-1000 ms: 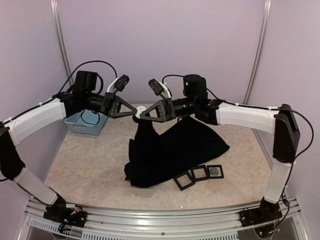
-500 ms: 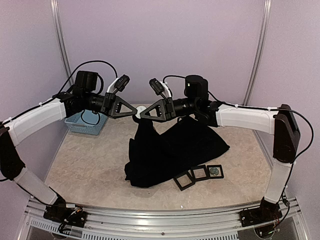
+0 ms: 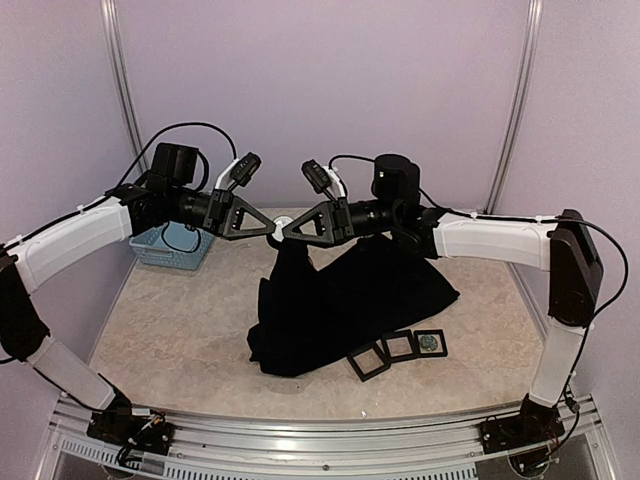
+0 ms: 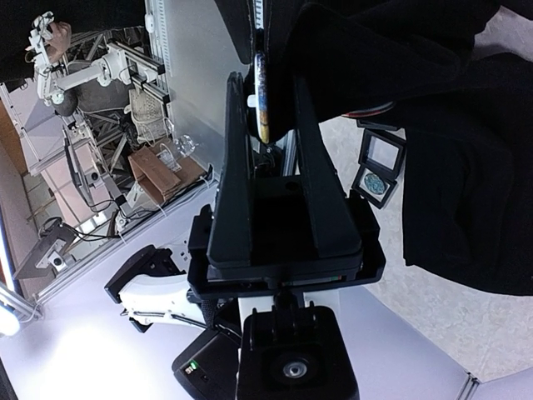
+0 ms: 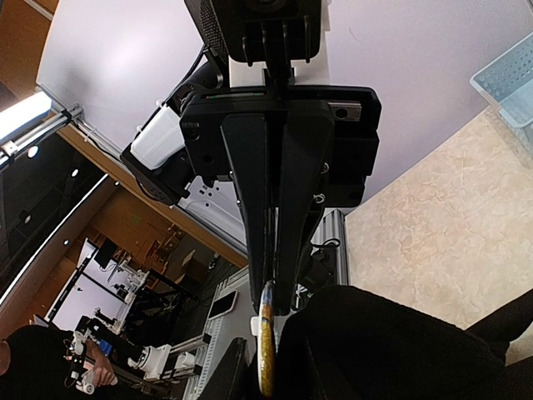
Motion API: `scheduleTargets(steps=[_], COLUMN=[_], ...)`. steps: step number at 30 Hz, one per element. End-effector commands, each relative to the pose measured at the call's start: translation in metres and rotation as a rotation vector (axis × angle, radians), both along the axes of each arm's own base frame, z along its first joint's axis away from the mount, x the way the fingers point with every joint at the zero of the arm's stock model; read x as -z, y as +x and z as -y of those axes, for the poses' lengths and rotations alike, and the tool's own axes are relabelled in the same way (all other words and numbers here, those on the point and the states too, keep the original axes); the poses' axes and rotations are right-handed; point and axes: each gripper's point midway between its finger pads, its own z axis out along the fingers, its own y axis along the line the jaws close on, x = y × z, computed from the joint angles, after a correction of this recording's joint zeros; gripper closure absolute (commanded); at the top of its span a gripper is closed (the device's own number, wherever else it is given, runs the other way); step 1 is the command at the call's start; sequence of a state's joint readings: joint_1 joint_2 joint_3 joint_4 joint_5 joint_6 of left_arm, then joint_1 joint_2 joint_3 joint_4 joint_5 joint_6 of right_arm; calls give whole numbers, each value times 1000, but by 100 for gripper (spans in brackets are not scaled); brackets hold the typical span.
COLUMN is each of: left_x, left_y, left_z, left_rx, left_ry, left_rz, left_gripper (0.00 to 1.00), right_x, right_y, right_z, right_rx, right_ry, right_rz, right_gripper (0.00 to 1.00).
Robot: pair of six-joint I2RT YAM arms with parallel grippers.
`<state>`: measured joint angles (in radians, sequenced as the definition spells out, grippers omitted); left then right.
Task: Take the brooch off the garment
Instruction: Open the brooch at the center of the board.
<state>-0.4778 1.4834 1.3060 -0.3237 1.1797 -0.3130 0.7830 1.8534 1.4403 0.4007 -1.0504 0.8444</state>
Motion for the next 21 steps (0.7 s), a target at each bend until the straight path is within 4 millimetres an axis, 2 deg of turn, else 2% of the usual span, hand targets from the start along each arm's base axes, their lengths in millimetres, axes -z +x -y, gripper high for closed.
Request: scheduleTargets(steps=[1,14,21], left_x=[-17,-19,-20], left_y=[-7,-8,-9], left_z=[-2,-4,-3], left_rx=[4,-15,-18], left_ry=[-21,-16,-11], left_rz=[65,88,104], left_gripper=[100,100,100], right_x=[-21,-17,-4], right_y=[-1,2,17], right_z=[8,7,4], right_rx=[20,43,115], right_ry=[44,41,-3], right_rz=[29,0,-78], right_gripper=[79,93,100])
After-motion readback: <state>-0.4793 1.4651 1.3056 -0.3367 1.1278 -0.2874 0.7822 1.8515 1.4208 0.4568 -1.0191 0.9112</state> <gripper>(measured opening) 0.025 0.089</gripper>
